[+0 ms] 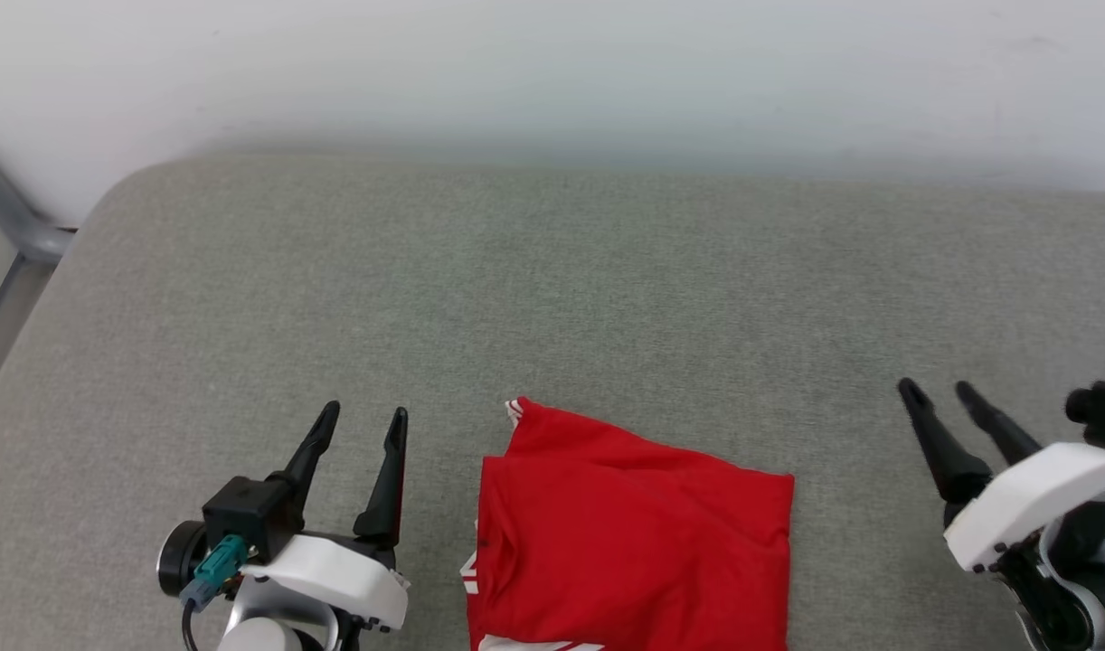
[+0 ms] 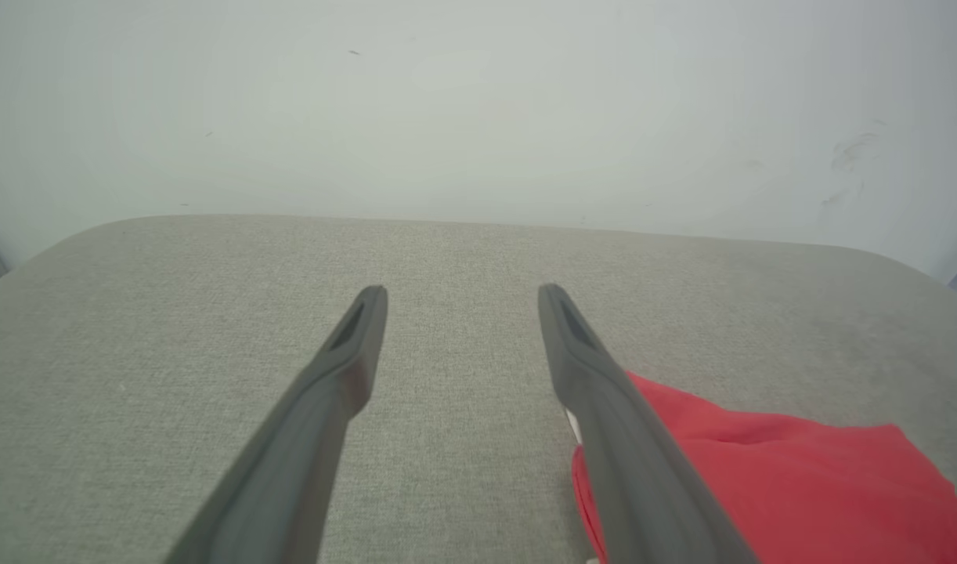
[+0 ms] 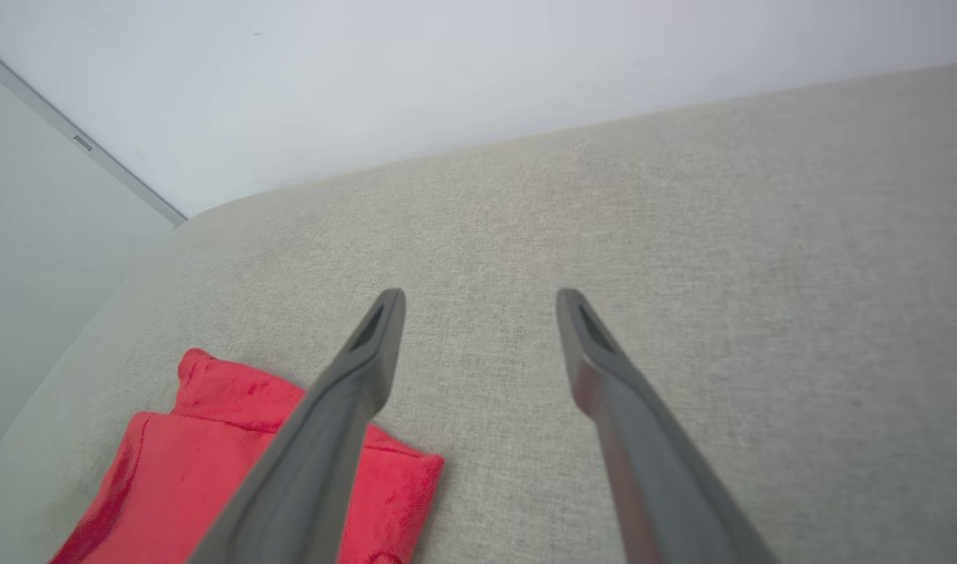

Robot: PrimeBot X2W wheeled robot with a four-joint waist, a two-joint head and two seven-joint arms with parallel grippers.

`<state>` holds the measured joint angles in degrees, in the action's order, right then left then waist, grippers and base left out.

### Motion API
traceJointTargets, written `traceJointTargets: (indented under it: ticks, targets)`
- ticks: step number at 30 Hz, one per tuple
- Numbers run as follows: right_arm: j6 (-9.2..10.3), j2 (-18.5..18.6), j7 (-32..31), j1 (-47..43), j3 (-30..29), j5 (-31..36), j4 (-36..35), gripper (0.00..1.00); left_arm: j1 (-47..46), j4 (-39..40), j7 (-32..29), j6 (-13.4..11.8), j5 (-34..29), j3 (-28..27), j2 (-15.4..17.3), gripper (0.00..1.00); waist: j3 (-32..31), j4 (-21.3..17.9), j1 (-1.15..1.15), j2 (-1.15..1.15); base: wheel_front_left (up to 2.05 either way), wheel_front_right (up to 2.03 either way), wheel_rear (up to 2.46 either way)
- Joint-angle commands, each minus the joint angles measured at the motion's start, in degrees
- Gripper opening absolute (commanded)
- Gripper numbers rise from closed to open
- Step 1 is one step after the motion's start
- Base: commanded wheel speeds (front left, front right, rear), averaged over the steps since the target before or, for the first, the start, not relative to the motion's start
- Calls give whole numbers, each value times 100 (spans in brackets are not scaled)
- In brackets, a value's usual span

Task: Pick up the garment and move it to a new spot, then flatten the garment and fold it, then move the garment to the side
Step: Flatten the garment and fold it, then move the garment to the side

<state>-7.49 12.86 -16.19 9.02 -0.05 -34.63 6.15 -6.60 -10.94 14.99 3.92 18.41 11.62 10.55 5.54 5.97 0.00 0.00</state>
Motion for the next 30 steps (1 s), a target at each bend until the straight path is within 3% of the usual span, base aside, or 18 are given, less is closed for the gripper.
traceJointTargets:
  ticks: [1, 7, 15, 30]
  targets:
    - [1, -4, 160, -123, -110, 196, -111, 100, 74, 16, 23, -45, 24, -38, 38, 100, -81, -113, 0, 0, 0, 0, 0]
    - [1, -67, 1022, -617, -412, 1222, -575, 100, 212, 20, 19, -138, 19, -132, 107, 100, -298, -284, 0, 0, 0, 0, 0]
    - [1, -201, 1783, -1304, -307, 1823, -879, 100, 437, 104, -60, -280, -29, -104, 150, 100, -582, -435, 0, 0, 0, 0, 0]
    - [1, -381, 1731, -1432, -184, 1857, -978, 100, 692, 293, -132, -438, 87, -169, 240, 100, -601, -587, 0, 0, 0, 0, 0]
